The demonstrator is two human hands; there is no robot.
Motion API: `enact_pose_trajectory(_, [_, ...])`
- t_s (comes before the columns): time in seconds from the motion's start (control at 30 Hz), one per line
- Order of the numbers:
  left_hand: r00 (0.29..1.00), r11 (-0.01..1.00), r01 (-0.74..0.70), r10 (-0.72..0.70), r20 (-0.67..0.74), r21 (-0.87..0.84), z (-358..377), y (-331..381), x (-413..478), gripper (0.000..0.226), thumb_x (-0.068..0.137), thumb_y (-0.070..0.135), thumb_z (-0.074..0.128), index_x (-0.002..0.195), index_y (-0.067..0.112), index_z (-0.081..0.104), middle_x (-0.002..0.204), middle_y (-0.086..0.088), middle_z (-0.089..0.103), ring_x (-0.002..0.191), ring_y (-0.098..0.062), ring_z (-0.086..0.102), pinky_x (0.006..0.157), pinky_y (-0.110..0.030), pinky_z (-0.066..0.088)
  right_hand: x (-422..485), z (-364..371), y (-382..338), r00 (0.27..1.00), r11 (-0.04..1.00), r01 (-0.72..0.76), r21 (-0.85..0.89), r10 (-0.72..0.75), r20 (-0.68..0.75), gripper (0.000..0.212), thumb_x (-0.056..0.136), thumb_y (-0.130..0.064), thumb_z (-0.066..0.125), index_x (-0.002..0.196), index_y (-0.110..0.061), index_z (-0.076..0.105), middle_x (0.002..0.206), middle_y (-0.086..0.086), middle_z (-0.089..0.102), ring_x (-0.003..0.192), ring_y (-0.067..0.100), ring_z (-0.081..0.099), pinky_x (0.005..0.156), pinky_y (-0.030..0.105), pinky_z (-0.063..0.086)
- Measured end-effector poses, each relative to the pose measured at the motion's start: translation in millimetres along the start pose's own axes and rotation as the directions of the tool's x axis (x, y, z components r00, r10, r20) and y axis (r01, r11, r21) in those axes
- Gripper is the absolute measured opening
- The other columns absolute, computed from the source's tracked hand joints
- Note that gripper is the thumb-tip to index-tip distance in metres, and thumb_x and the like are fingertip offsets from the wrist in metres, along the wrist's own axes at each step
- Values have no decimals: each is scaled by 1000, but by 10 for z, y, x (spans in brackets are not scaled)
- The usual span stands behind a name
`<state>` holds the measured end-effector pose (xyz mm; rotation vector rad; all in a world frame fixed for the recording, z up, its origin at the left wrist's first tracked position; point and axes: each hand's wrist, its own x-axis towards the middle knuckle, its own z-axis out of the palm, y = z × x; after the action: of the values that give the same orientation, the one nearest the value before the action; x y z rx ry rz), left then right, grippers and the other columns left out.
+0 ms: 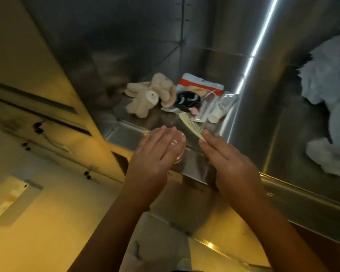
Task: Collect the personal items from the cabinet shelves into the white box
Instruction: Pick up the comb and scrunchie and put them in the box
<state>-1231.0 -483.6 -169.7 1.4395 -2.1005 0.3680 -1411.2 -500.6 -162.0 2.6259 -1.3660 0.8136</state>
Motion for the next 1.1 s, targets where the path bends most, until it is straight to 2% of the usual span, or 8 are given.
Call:
enact_pose_trajectory(0.1, [994,993,103,-101,-37,51,-135,-196,-197,37,85,-2,49,121,3,57,125,-19,56,119,-36,49,98,-52,40,163,124,-224,995,993,99,71,-100,7,54,63,1,77,114,-1,61,124,19,57,112,38,55,90,49,40])
enact_pose_trajectory(0.3, [965,963,243,-228,-133,112,-459,-571,-587,40,101,10,23,117,1,59,121,-23,57,116,-40,50,93,-55,43,427,327,-673,952,934,299,197,-305,0,37,73,-5,59,110,0,64,120,20,59,110,35,57,88,47,49])
enact_pose_trajectory(0.47, [926,922,361,-338,-170,138,-722,-910,-934,40,101,11,24,117,1,59,123,-23,56,118,-40,49,89,-55,45,561,512,-1141,907,883,410,230,-421,-2,43,67,-1,59,109,-3,64,121,17,59,109,34,58,88,46,42])
enact_pose_trajectory(0.57, [904,896,413,-381,-195,164,-885,-1143,-1157,39,99,6,26,115,-1,61,122,-23,56,118,-40,50,91,-53,44,684,615,-1469,876,835,459,303,-482,2,36,79,-6,47,111,-2,63,122,18,58,110,35,57,79,48,54])
enact_pose_trajectory(0.73, [874,852,478,-439,-207,211,-1270,-1637,-1600,40,95,3,27,113,-1,63,121,-22,58,117,-39,50,93,-52,43,942,809,-2232,844,804,515,297,-536,-14,43,77,-10,37,106,3,65,117,22,60,103,39,60,70,48,57])
enact_pose_trajectory(0.87, [861,828,502,-454,-229,248,-1616,-2127,-1975,46,98,7,20,114,-1,62,120,-23,59,114,-40,53,93,-50,42,1118,1016,-2917,834,795,521,311,-551,13,32,72,1,63,103,6,66,115,26,60,102,45,58,67,57,54])
enact_pose_trajectory(0.93, [853,808,519,-466,-235,280,-1774,-2380,-2185,41,95,1,26,114,0,62,120,-22,59,114,-39,54,94,-48,41,1208,1142,-3277,828,795,521,309,-559,43,52,55,10,80,105,6,66,116,26,60,104,45,57,69,59,53])
enact_pose_trajectory(1.1, [836,768,549,-506,-212,329,-2178,-2922,-2723,40,88,-3,32,114,-2,62,119,-23,60,112,-39,54,91,-50,45,1394,1470,-4144,806,757,543,363,-591,26,55,55,13,79,108,6,65,117,25,60,107,46,55,78,58,47])
